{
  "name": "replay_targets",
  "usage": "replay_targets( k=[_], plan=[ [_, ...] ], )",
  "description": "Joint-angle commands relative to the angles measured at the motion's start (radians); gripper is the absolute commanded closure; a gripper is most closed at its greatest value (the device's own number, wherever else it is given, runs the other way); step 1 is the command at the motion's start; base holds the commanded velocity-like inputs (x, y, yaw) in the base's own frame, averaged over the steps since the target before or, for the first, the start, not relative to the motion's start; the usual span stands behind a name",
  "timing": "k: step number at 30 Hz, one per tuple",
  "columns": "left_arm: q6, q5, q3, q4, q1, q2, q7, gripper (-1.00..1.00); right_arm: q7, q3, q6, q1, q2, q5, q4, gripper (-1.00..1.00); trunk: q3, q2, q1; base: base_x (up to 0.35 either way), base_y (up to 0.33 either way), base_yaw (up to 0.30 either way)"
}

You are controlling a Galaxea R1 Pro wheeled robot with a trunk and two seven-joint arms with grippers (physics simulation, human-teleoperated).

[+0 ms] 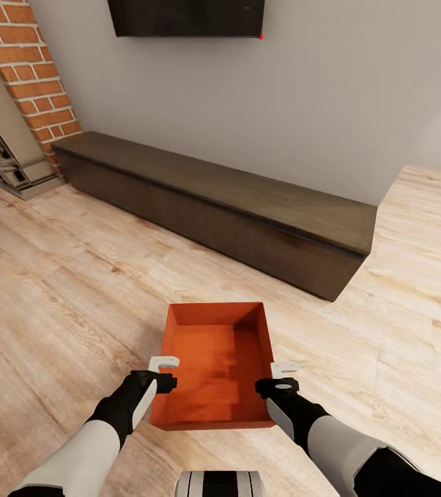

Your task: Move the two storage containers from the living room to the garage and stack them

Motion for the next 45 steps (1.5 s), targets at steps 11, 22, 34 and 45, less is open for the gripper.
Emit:
replay_targets(
  k=[11, 22, 34, 45],
  plan=[
    [0.005, 0.002, -0.001, -0.002, 0.0, 0.001, 0.004, -1.0, -0.007, 0.008, 0.007, 0.0, 0.0, -0.004, -0.002, -1.0, -0.016, -0.035, 0.019, 0.0, 0.0, 0.0],
    [0.004, 0.002, 0.002, -0.003, -0.001, 0.013, 0.005, -1.0, -0.006, 0.008, 0.007, 0.0, -0.001, -0.004, -0.002, -1.0, -0.016, -0.035, 0.019, 0.0, 0.0, 0.0],
    [0.005, 0.002, 0.004, -0.003, 0.0, 0.017, 0.005, -1.0, -0.006, 0.008, 0.007, 0.0, -0.001, -0.004, -0.002, -1.0, -0.033, -0.063, 0.035, 0.0, 0.0, 0.0],
    [0.005, 0.002, 0.001, -0.003, 0.0, 0.014, 0.006, -1.0, -0.007, 0.008, 0.007, 0.0, -0.002, -0.004, -0.002, -1.0, -0.033, -0.063, 0.035, 0.0, 0.0, 0.0]
  ],
)
